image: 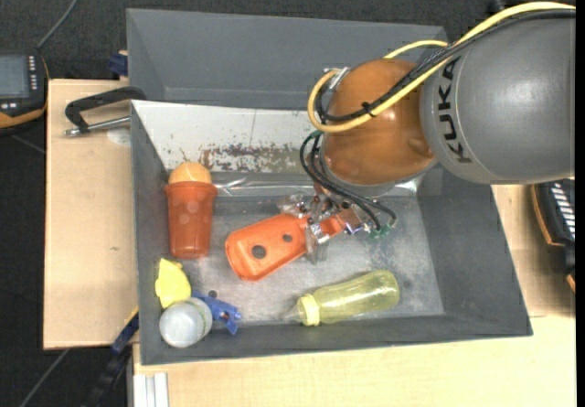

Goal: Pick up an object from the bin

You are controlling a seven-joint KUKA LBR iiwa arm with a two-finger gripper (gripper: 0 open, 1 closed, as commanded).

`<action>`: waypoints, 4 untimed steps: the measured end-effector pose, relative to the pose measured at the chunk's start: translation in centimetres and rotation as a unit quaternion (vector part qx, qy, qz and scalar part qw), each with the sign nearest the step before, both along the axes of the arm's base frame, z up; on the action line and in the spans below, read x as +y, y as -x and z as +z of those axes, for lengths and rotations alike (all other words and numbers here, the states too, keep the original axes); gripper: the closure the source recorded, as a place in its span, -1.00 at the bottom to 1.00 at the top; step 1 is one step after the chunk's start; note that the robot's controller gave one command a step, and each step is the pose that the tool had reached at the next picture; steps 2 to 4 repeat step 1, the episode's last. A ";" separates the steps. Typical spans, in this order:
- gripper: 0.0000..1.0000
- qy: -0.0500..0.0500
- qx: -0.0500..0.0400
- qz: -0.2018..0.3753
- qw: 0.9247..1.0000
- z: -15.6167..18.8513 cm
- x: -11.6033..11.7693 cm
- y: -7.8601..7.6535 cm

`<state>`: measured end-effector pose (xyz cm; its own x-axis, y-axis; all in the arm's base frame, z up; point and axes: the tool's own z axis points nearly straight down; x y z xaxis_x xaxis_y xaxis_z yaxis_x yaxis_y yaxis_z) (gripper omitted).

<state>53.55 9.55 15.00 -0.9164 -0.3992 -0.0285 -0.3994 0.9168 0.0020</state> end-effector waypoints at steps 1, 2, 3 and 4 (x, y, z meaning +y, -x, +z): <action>1.00 0.000 -0.001 0.000 1.000 0.4 0.0 0.0; 1.00 0.000 -0.001 0.000 1.000 0.4 0.0 0.0; 1.00 0.000 -0.001 0.000 1.000 0.4 0.0 0.0; 1.00 0.000 -0.001 0.000 1.000 0.4 0.0 0.0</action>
Offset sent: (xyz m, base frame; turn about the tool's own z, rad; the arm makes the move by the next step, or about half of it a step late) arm 0.0001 -0.0001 0.0246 0.0000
